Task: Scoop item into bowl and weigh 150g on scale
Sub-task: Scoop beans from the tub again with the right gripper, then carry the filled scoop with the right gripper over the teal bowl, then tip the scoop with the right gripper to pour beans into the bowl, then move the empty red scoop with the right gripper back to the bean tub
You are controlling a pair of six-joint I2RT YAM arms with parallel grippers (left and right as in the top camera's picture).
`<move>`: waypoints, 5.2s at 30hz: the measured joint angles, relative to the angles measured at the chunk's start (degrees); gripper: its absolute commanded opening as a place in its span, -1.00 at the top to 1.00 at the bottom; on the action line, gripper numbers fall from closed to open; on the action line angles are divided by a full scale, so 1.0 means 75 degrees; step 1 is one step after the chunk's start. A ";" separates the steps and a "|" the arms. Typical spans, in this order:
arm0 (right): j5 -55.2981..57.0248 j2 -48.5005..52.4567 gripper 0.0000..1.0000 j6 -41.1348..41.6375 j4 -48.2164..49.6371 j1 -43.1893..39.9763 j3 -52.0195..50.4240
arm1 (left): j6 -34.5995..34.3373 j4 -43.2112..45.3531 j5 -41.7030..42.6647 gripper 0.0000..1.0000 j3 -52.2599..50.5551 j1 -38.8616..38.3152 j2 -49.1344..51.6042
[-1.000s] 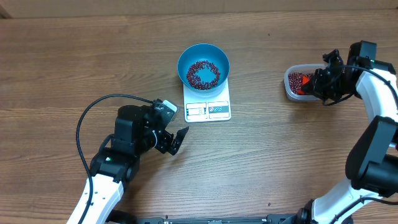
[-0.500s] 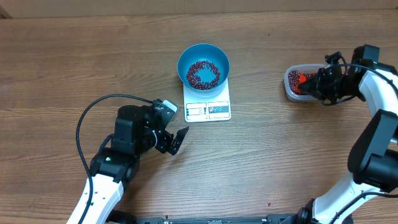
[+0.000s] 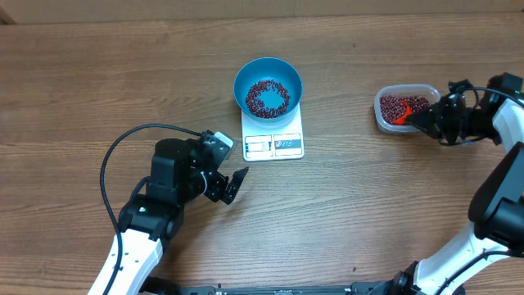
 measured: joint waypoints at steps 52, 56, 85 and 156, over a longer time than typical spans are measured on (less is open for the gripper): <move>-0.3736 -0.0012 0.93 -0.2468 -0.2107 -0.0527 0.0000 | 0.0000 0.0000 0.0003 -0.99 0.0000 0.0000 0.0000; -0.3978 -0.0058 0.93 -0.2489 -0.2127 -0.0017 0.0003 | 0.0000 0.0000 0.0003 -0.99 0.0000 0.0000 0.0000; -0.4147 -0.0064 0.93 0.0909 0.1801 0.3867 0.0863 | 0.0000 0.0000 0.0000 -0.99 0.0000 0.0000 0.0000; 0.8746 -0.0708 0.93 0.0443 0.0233 0.8708 0.3191 | 0.0000 0.0000 0.0000 -0.99 0.0000 0.0000 0.0000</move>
